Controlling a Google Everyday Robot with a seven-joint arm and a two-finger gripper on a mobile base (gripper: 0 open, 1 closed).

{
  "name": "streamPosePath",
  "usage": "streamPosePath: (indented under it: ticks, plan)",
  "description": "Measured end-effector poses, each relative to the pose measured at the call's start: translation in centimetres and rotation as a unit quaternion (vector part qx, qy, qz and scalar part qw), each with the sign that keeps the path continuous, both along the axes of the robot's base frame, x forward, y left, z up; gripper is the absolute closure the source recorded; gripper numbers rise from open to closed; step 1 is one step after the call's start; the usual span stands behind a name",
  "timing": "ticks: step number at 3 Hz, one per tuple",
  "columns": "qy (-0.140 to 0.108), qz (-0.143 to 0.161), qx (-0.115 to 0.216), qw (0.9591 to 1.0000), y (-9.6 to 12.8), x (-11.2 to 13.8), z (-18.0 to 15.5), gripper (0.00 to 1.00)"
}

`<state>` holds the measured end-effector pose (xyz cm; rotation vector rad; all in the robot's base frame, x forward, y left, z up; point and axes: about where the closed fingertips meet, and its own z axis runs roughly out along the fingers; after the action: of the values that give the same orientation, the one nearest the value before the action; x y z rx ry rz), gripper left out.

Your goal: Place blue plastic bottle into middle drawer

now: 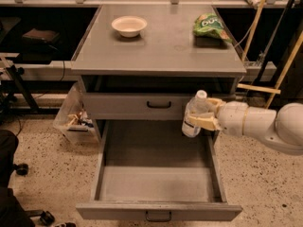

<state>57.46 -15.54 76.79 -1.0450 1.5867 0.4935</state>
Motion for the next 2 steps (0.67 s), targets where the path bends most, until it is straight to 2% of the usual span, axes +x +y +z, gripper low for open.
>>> streamPosePath:
  ticks: [1,2]
  plan:
    - [0.028,-0.003,0.042,0.9987,1.4,1.8,-7.9,1.00]
    - [0.032,-0.027,0.079,0.9960,2.6,2.6,-14.0,1.00]
